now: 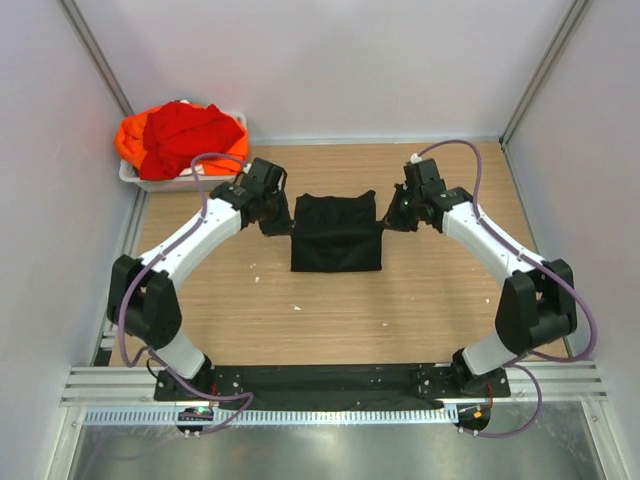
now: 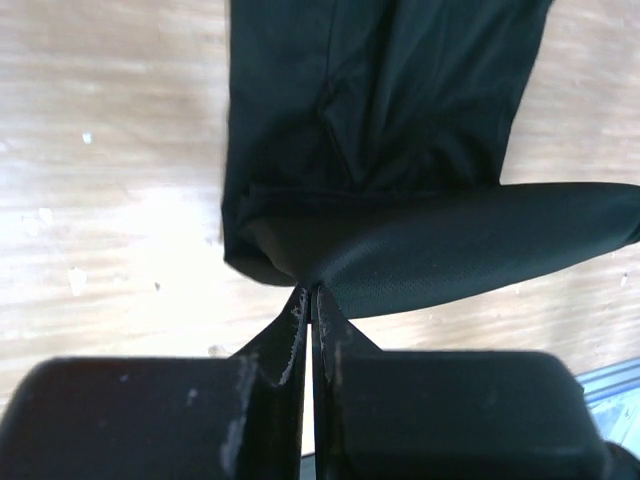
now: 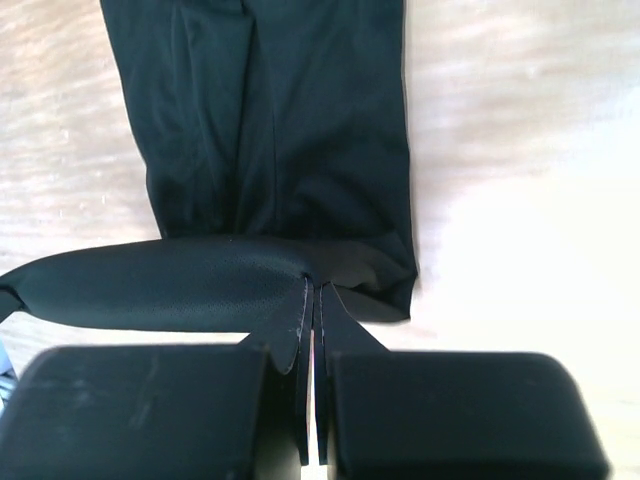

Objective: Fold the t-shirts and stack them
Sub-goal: Fold the tshirt

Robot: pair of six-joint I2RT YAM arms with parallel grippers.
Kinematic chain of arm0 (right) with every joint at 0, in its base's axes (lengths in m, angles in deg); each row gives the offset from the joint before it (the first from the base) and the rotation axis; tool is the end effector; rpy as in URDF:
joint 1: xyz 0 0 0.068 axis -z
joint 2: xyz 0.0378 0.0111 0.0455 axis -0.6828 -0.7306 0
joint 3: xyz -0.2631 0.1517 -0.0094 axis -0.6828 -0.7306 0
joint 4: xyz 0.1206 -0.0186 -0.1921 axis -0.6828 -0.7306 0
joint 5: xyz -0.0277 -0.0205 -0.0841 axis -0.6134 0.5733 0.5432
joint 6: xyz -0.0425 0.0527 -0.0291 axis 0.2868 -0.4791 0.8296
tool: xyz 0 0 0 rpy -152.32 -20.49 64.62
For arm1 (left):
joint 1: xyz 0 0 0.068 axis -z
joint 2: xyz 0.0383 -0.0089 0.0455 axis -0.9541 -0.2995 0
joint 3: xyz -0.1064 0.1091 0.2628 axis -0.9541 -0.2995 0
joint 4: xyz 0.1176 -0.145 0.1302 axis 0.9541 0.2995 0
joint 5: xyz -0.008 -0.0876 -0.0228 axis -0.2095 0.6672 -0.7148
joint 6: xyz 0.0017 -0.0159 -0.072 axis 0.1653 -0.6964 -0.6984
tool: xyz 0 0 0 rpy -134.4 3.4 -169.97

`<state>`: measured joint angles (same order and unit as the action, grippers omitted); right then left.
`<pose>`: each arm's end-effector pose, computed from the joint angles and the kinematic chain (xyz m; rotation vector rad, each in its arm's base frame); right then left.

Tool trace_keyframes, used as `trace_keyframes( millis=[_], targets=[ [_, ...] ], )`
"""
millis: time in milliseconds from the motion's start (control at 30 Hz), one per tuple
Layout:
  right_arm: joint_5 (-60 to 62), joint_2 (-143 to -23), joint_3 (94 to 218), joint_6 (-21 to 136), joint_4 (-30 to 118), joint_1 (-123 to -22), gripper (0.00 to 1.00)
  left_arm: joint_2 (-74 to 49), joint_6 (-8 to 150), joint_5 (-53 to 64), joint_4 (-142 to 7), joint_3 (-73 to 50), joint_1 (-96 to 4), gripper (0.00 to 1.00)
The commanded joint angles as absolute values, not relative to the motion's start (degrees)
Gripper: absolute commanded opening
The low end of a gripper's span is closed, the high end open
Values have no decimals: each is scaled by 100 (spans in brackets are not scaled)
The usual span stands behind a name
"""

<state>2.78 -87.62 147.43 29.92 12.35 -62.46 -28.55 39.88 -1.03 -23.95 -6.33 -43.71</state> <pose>0.2814 0.1060 0.2945 0.2884 2.5109 0.5293 0.2794 -0.1564 0.3054 -0.2983 2.6046 -0.5128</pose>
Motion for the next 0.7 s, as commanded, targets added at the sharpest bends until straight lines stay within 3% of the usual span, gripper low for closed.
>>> trace_keyframes(
  millis=[0, 367, 433, 467, 500, 533, 567, 667],
  targets=[
    [184, -9137, 15339, 3304, 1342, -6091, 1, -3174, 4294, 173, -2361, -68, -4672, 0],
    [114, -11481, 17931, 3445, 929, -5626, 1, -5379, 4575, 552, -1984, 2313, -5297, 1],
    [131, -11940, 18518, 3410, 876, -5572, 1, -6205, 4654, 648, -1843, 3174, -5420, 8],
    [88, -12142, 18731, 3410, 850, -5546, 10, -6468, 4707, 840, -1816, 3447, -5455, 17],
    [0, -12553, 19037, 3497, 1032, -5546, 32, -7080, 4716, 868, -1686, 4111, -5534, 37],
    [-105, -12740, 19206, 3533, 1095, -5537, 55, -7330, 4672, 886, -1371, 4448, -5578, 48],
    [-184, -12968, 19390, 3568, 1148, -5494, 75, -7567, 4637, 964, -1290, 4721, -5622, 53],
    [-438, -13462, 19901, 3603, 1254, -5397, 87, -7807, 4497, 992, -1271, 5181, -5719, 65]
  ],
)
